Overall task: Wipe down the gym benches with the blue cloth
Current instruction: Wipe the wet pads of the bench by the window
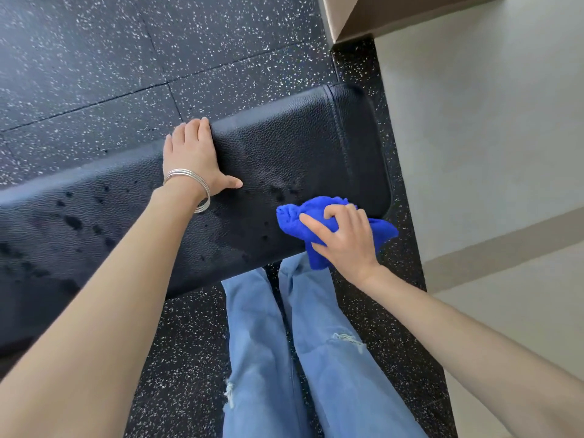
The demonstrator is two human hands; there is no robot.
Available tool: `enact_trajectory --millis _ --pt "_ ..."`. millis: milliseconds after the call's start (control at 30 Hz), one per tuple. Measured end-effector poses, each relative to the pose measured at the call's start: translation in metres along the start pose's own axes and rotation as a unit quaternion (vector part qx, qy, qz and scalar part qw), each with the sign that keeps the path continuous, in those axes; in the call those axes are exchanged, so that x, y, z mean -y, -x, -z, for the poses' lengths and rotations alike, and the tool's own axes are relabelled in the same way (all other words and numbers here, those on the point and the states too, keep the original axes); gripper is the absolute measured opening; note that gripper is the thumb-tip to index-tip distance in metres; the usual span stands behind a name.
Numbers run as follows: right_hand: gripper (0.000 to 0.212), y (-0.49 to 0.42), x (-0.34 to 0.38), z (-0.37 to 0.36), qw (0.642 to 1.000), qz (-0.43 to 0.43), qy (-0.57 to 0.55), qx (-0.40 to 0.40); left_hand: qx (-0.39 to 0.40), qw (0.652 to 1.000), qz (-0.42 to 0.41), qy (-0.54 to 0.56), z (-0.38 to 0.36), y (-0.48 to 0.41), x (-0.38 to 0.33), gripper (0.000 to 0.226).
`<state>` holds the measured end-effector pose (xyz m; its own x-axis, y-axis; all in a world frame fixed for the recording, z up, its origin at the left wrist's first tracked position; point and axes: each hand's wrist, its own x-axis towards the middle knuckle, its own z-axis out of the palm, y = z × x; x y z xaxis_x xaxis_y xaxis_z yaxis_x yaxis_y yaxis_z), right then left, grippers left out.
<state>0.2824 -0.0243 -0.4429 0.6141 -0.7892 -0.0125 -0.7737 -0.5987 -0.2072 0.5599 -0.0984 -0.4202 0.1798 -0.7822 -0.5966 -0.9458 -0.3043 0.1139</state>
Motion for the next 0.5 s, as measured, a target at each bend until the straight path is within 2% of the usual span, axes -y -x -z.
enact_trajectory --millis 167,233,400,467,500 --pt "0.046 -0.103 0.008 0.009 0.999 -0.044 0.003 -0.019 0.004 0.999 -0.024 0.023 -0.001 0.000 0.011 0.120" --pt "0.043 -0.160 0.010 0.020 0.997 -0.078 -0.004 0.020 0.006 0.999 -0.030 0.029 0.000 -0.001 0.019 0.116" --pt "0.040 -0.255 0.012 0.023 0.969 -0.155 -0.021 0.190 0.015 0.998 -0.030 0.050 0.005 -0.001 0.048 0.100" --pt "0.040 -0.256 0.017 0.020 0.967 -0.165 -0.005 0.196 0.017 0.998 -0.031 0.059 0.006 0.000 0.058 0.095" --pt "0.041 -0.247 0.020 0.017 0.972 -0.166 0.008 0.168 0.018 0.997 -0.030 0.063 0.006 -0.001 0.062 0.093"
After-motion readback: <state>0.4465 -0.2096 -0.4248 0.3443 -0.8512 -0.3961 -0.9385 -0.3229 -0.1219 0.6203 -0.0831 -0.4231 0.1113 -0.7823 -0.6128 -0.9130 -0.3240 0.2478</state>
